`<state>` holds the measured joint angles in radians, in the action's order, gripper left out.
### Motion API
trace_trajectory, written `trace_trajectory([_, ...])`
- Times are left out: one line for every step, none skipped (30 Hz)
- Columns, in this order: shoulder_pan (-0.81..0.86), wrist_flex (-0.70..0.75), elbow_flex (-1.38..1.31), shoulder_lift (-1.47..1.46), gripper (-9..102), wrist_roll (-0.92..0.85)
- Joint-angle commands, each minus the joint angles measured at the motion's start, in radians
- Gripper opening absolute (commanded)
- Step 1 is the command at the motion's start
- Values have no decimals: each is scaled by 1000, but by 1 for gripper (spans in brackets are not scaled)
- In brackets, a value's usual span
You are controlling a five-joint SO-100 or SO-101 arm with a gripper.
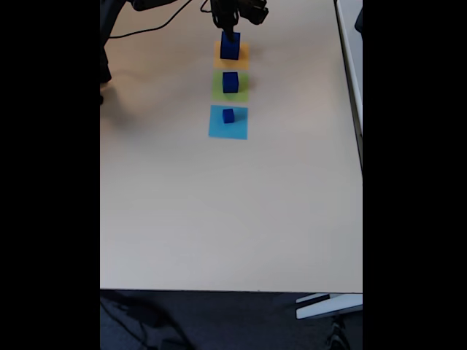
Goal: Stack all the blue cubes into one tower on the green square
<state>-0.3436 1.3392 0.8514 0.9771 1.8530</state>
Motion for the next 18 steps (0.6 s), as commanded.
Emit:
trace_trajectory([-3, 3, -49, 9, 12, -6])
trace_trajectory([-3, 2, -49, 9, 12, -8])
trace_trajectory([-3, 2, -49, 9, 12, -8])
trace_trajectory([-2, 0, -46, 9, 12, -8])
trace_trajectory([-2, 0, -46, 9, 12, -9])
trace_trajectory([0, -3, -46, 9, 12, -12])
trace_trajectory([2, -5, -46, 9, 12, -15])
trace_trajectory([2, -6, -46, 8, 12, -17])
trace_trajectory([2, -6, -46, 6, 12, -17])
trace_trajectory([2, -6, -46, 3, 12, -17])
trace_trajectory([2, -8, -46, 0, 12, -17])
trace_trajectory([2, -8, -48, -3, 12, -17])
trace_trajectory([2, -11, -48, -5, 12, -17])
trace_trajectory([2, -12, -48, -8, 12, -15])
trace_trajectory([2, -12, -48, -11, 12, -12])
trace_trajectory([2, -14, -48, -12, 12, -12])
trace_trajectory([2, -14, -48, -12, 12, -12])
trace_trajectory([2, -14, -48, -12, 12, -12])
